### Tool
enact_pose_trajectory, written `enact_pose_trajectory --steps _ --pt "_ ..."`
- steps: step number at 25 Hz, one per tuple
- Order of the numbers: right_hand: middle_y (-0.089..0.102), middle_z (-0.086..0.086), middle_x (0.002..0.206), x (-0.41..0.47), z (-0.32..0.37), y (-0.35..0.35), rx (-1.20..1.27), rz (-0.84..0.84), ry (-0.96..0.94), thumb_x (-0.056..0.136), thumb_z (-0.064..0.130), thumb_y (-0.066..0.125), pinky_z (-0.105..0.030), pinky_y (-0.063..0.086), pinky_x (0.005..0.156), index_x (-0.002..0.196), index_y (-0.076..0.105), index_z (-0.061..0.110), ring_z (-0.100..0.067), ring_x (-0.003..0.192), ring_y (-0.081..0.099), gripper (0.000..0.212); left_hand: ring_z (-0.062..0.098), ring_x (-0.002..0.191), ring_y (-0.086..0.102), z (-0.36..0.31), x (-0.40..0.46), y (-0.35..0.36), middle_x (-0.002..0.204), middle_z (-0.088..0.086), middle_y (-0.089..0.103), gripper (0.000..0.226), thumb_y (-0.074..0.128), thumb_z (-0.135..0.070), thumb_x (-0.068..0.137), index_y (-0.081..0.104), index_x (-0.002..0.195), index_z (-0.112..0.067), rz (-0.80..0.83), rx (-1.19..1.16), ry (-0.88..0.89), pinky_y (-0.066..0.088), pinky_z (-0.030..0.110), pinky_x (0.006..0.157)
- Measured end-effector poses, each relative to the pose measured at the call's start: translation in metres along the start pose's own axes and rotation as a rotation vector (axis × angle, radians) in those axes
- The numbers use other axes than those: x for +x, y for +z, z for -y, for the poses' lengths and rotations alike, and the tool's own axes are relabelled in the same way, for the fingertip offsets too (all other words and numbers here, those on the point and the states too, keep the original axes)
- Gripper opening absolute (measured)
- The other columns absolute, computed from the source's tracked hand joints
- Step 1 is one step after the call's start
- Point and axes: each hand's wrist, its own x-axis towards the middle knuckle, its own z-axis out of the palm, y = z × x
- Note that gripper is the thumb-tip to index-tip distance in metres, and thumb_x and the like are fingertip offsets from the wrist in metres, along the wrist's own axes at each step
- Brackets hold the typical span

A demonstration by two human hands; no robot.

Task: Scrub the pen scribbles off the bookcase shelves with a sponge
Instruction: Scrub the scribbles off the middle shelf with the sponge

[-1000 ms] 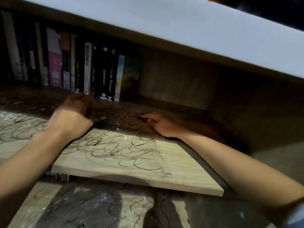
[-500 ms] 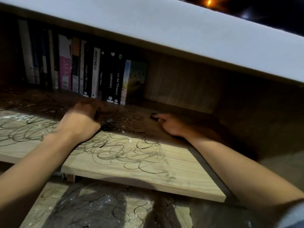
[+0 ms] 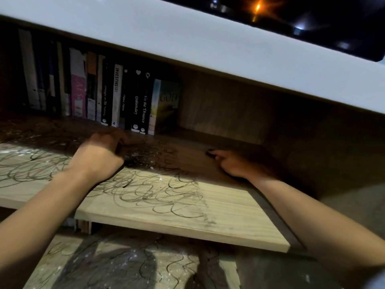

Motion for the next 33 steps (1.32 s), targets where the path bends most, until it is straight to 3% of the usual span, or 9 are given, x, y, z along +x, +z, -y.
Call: enact_pose_trajectory --steps 6,8,12,14,16,20,25,28,33 --pt "0.068 -0.002 0.116 -0.096 -0.004 -0.012 0.057 0.251 -0.262 0.099 0.052 0.034 -0.030 0.050 0.094 0.126 0.048 0.056 -0.014 0.104 0.064 0.031 0.041 0.096 0.064 0.002 -0.003 -0.005 0.107 0.025 0.067 0.037 0.066 -0.009 0.071 0.067 0.107 -0.019 0.035 -0.013 -0.033 0.053 0.044 0.084" --pt "0.055 0.004 0.136 -0.078 -0.044 -0.031 0.041 0.101 -0.165 0.101 0.041 0.036 -0.014 0.040 0.099 0.123 0.051 0.050 -0.011 0.119 0.055 0.028 0.040 0.097 0.064 -0.001 -0.002 -0.008 0.108 0.023 0.067 0.042 0.066 -0.009 0.069 0.067 0.110 -0.020 0.053 -0.030 -0.025 0.053 0.044 0.086" --pt "0.054 -0.009 0.136 -0.013 -0.053 -0.028 -0.124 -0.053 0.067 0.103 0.012 0.035 -0.007 0.039 0.056 0.131 0.055 0.026 -0.005 0.073 0.051 0.037 0.040 0.098 0.062 -0.008 -0.004 -0.008 0.110 0.023 0.066 0.043 0.065 -0.009 0.071 0.066 0.113 -0.020 0.076 0.004 -0.053 0.053 0.042 0.085" --pt "0.053 -0.002 0.137 -0.014 -0.013 -0.009 -0.041 -0.071 -0.004 0.103 0.014 0.035 -0.006 0.044 0.066 0.134 0.052 0.029 -0.017 0.090 0.061 0.039 0.041 0.095 0.063 -0.007 -0.004 -0.009 0.106 0.024 0.066 0.041 0.063 -0.012 0.071 0.067 0.111 -0.017 0.075 0.018 -0.051 0.053 0.042 0.083" --pt "0.055 0.015 0.132 -0.051 0.026 0.004 -0.017 0.047 -0.153 0.104 0.023 0.035 -0.025 0.050 0.087 0.133 0.050 0.041 -0.017 0.102 0.063 0.038 0.041 0.094 0.064 -0.004 -0.002 -0.010 0.106 0.024 0.067 0.038 0.060 -0.019 0.072 0.067 0.109 -0.018 0.058 0.012 -0.044 0.054 0.043 0.083" --pt "0.060 0.023 0.103 -0.125 0.012 -0.016 0.033 0.126 -0.241 0.103 0.021 0.039 -0.006 0.038 0.059 0.131 0.054 0.040 0.007 0.061 0.056 0.037 0.040 0.095 0.064 -0.002 -0.002 -0.009 0.109 0.022 0.066 0.036 0.054 -0.029 0.074 0.065 0.109 -0.028 0.058 0.040 -0.010 0.054 0.044 0.085" --pt "0.042 0.007 0.147 -0.069 -0.025 -0.030 -0.127 -0.015 0.031 0.104 0.018 0.034 -0.014 0.032 0.098 0.138 0.047 0.034 -0.014 0.131 0.044 0.040 0.044 0.092 0.062 -0.008 -0.005 -0.008 0.103 0.027 0.064 0.026 0.058 -0.017 0.079 0.065 0.103 -0.024 0.043 0.017 -0.010 0.052 0.043 0.082" --pt "0.044 -0.004 0.147 -0.073 0.033 0.003 -0.079 0.056 -0.113 0.103 0.015 0.034 -0.020 0.037 0.100 0.145 0.038 0.024 -0.021 0.126 0.049 0.044 0.045 0.088 0.061 -0.014 -0.010 -0.013 0.099 0.029 0.064 0.025 0.060 -0.010 0.079 0.065 0.102 -0.019 0.036 0.022 -0.010 0.052 0.043 0.079" --pt "0.037 0.021 0.148 -0.166 0.056 0.003 0.034 0.126 -0.362 0.102 0.021 0.039 -0.022 0.016 0.114 0.136 0.047 0.039 0.004 0.137 0.027 0.039 0.044 0.077 0.059 -0.013 -0.027 -0.025 0.074 0.024 0.058 0.010 0.058 -0.011 0.086 0.061 0.082 -0.003 -0.003 0.025 0.018 0.048 0.041 0.070"
